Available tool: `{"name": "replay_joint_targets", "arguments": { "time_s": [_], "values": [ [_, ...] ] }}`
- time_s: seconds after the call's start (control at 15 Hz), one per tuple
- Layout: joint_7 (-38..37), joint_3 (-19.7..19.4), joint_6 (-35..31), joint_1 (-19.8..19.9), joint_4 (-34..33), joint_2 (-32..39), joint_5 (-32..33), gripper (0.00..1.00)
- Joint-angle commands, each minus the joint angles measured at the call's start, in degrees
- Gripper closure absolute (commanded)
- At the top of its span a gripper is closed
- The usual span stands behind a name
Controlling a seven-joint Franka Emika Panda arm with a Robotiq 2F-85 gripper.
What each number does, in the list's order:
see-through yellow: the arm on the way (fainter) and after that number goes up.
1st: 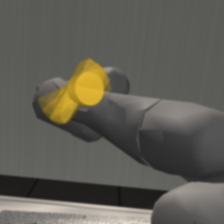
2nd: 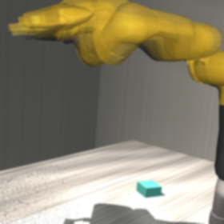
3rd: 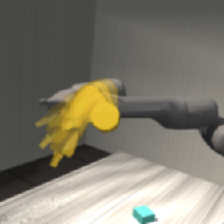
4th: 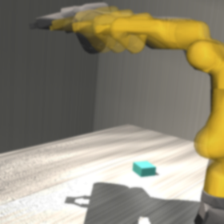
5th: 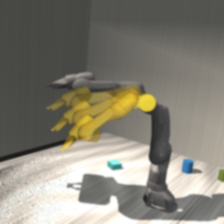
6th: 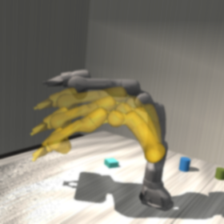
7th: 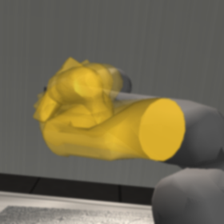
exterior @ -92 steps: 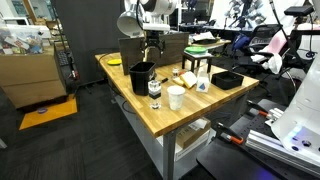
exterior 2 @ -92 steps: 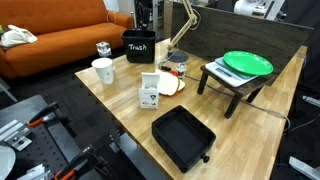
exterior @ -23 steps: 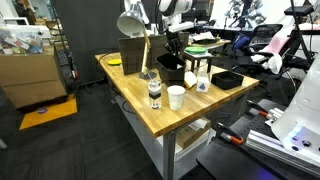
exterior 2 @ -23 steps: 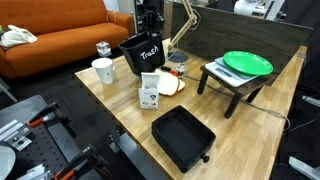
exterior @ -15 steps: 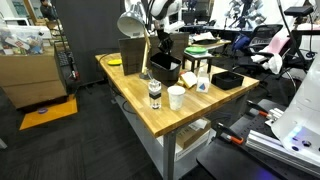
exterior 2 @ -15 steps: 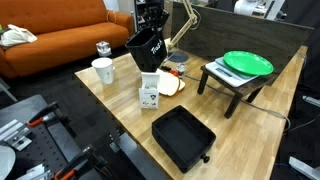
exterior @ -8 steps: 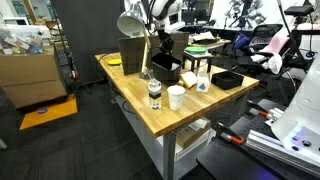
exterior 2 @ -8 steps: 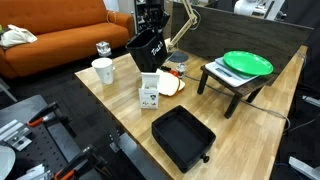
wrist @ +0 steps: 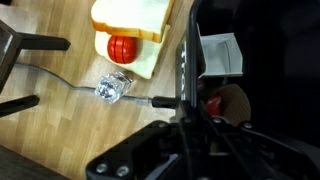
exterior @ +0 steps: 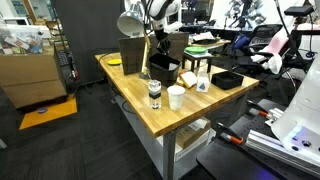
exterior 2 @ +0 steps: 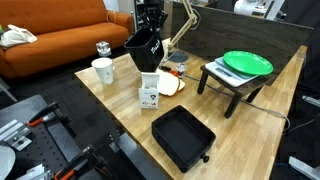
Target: Move the black bin to the right
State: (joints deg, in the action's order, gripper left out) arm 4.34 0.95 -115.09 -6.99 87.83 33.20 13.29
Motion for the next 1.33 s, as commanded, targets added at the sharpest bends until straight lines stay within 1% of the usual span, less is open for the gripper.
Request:
{"name": "replay_joint_targets", "arguments": {
  "time_s": [0.0, 0.2, 0.47, 0.53, 0.6, 0.93, 1.0, 1.07, 1.2, 1.27],
  "values": [
    [8.75, 2.6, -0.11, 1.85, -3.01, 2.15, -1.74, 0.98],
    [14.46, 3.9, 0.49, 2.0, -4.63, 4.46, -2.19, 0.98],
    [17.5, 4.53, 1.67, 2.02, -6.65, 7.17, -2.94, 0.98],
    [16.95, 4.29, 2.35, 1.9, -7.45, 7.62, -3.07, 0.74],
    [16.11, 4.03, 2.57, 1.85, -8.1, 7.89, -3.25, 0.66],
    [11.72, 3.34, 1.99, 2.45, -9.94, 7.93, -5.38, 0.34],
    [10.36, 3.19, 1.76, 2.57, -10.07, 7.79, -5.87, 0.26],
    [9.08, 3.0, 1.51, 2.59, -9.99, 7.61, -6.24, 0.18],
    [5.37, 2.25, 0.59, 2.54, -8.91, 6.7, -6.71, 0.05],
    [3.46, 1.96, 0.17, 2.69, -8.23, 6.31, -7.18, 0.01]
  ]
}}
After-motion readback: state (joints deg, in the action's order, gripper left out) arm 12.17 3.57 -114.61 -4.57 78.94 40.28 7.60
